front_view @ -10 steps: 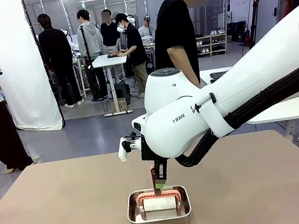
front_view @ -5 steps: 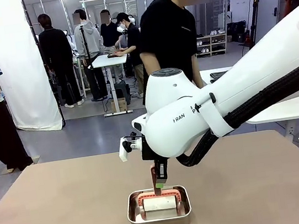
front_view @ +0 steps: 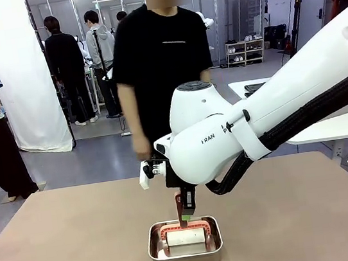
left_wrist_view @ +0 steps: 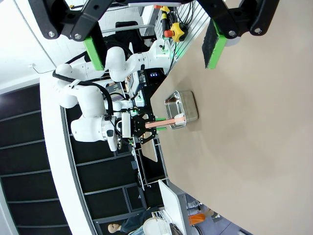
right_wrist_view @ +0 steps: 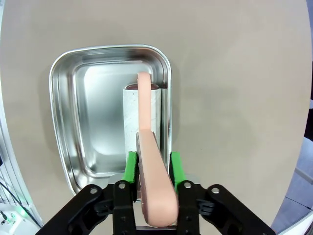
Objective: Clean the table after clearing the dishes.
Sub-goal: Place the Lint Roller back on top of the Airtight Container.
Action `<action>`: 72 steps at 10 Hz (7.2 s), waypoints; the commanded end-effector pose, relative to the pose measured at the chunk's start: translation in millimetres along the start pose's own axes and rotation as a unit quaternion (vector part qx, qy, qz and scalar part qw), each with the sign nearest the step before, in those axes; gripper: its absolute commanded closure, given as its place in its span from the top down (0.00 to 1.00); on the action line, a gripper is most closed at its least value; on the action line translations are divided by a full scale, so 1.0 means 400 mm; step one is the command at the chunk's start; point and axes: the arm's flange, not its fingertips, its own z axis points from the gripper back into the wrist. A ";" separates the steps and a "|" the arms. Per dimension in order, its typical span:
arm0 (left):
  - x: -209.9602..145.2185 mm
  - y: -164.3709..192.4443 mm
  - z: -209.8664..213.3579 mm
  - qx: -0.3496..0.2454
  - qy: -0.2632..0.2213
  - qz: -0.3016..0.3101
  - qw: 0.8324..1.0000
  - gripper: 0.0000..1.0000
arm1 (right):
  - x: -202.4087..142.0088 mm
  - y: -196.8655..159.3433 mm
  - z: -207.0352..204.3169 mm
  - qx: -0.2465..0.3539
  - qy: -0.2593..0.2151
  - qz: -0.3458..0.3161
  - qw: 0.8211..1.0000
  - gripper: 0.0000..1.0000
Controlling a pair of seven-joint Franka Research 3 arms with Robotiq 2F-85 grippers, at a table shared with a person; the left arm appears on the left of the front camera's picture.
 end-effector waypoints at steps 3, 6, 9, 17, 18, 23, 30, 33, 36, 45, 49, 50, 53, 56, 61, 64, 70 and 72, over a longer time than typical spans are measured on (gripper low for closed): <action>-0.007 -0.009 0.003 -0.001 -0.005 -0.003 1.000 1.00 | -0.001 -0.020 0.027 -0.014 -0.010 0.015 1.000 1.00; -0.007 -0.009 0.003 -0.001 -0.005 -0.003 1.000 1.00 | 0.012 -0.032 0.070 -0.019 -0.023 0.011 1.000 0.98; -0.007 -0.009 0.003 -0.001 -0.005 -0.003 1.000 1.00 | 0.020 -0.039 0.063 -0.020 -0.015 0.002 1.000 1.00; -0.007 -0.009 0.003 -0.001 -0.005 -0.003 1.000 1.00 | 0.020 -0.039 0.063 -0.020 -0.015 0.002 1.000 1.00; -0.007 -0.009 0.003 -0.001 -0.005 -0.003 1.000 1.00 | 0.020 -0.039 0.063 -0.020 -0.015 0.002 1.000 1.00; -0.007 -0.009 0.003 -0.001 -0.005 -0.003 1.000 1.00 | 0.020 -0.039 0.063 -0.020 -0.015 0.002 1.000 1.00; -0.007 -0.009 0.003 -0.001 -0.005 -0.003 1.000 1.00 | -0.107 -0.215 0.312 0.174 -0.171 -0.203 0.948 1.00; -0.007 -0.009 0.003 -0.001 -0.005 -0.003 1.000 1.00 | -0.354 -0.294 0.350 0.319 -0.268 -0.361 0.835 1.00; -0.007 -0.009 0.003 -0.001 -0.005 -0.003 1.000 1.00 | -0.695 -0.346 0.343 0.387 -0.371 -0.468 0.703 1.00; -0.007 -0.009 0.003 -0.001 -0.005 -0.003 1.000 1.00 | -1.392 -0.150 0.216 0.412 -0.442 -0.531 0.594 1.00; -0.007 -0.009 0.003 -0.001 -0.005 -0.003 1.000 1.00 | -1.457 -0.080 0.209 0.398 -0.449 -0.546 0.585 1.00; -0.007 -0.009 0.003 -0.001 -0.005 -0.003 1.000 1.00 | -1.457 -0.081 0.206 0.393 -0.446 -0.553 0.583 1.00; -0.007 -0.009 0.003 -0.001 -0.005 -0.003 1.000 1.00 | -1.500 -0.008 0.196 0.392 -0.430 -0.596 0.553 1.00; -0.007 -0.009 0.003 -0.001 -0.005 -0.003 1.000 1.00 | -1.560 0.108 0.212 0.366 -0.438 -0.627 0.529 1.00; -0.007 -0.009 0.003 -0.001 -0.005 -0.003 1.000 1.00 | -1.593 0.113 0.195 0.373 -0.441 -0.620 0.531 1.00; -0.007 -0.009 0.003 -0.001 -0.005 -0.003 1.000 1.00 | -1.593 0.113 0.195 0.373 -0.441 -0.620 0.531 1.00; -0.007 -0.009 0.003 -0.001 -0.005 -0.003 1.000 1.00 | -1.593 0.113 0.195 0.373 -0.441 -0.620 0.531 1.00; -0.007 -0.009 0.003 -0.001 -0.005 -0.003 1.000 1.00 | -1.593 0.113 0.195 0.373 -0.441 -0.620 0.531 1.00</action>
